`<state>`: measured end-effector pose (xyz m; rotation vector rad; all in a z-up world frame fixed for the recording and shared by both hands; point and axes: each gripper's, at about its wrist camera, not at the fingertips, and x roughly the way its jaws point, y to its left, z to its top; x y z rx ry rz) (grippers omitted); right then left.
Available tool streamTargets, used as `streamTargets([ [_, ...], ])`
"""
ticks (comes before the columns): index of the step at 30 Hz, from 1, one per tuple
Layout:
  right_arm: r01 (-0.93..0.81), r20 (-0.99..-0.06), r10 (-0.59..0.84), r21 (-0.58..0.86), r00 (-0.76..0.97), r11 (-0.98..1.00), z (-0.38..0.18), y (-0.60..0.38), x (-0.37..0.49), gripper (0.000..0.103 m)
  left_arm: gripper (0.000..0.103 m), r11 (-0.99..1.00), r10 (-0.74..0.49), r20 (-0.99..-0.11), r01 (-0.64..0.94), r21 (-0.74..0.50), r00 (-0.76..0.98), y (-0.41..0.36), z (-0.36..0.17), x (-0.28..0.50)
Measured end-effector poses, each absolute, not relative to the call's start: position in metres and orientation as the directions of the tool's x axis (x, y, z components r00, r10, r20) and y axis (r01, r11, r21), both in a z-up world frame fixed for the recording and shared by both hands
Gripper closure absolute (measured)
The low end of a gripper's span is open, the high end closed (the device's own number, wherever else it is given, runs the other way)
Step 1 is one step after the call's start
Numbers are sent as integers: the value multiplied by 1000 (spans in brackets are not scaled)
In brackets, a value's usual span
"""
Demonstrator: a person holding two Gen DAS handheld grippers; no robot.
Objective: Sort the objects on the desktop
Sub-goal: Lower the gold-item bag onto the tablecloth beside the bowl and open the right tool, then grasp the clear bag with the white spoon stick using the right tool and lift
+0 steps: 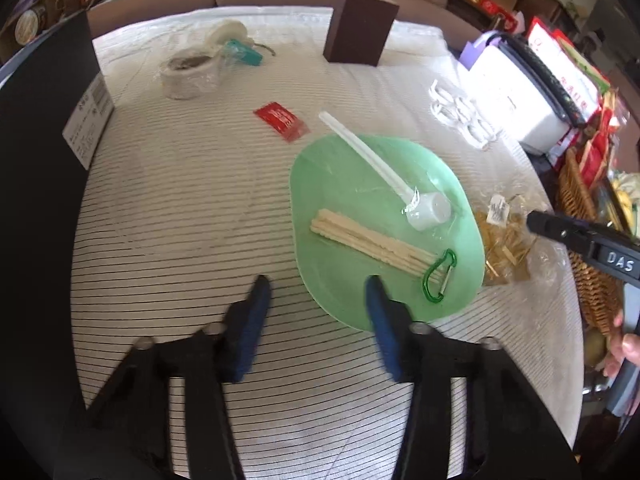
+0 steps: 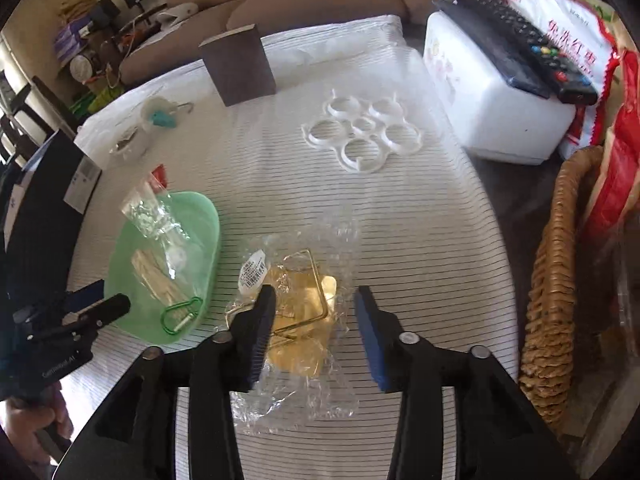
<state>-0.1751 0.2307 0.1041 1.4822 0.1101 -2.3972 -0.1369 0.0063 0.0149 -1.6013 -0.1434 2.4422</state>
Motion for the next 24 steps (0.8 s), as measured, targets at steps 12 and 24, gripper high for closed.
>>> streamTargets([
  [12,678,-854,-406,88,-326,-730,128,113,-168,34,84,-967,252,-894,-138,-215,-370,-4,12,-140],
  [24,703,-910,-385,174,-153,-690,67,99,-166,32,81,-950,306,-879,-182,-255,-365,-16,12,-122],
])
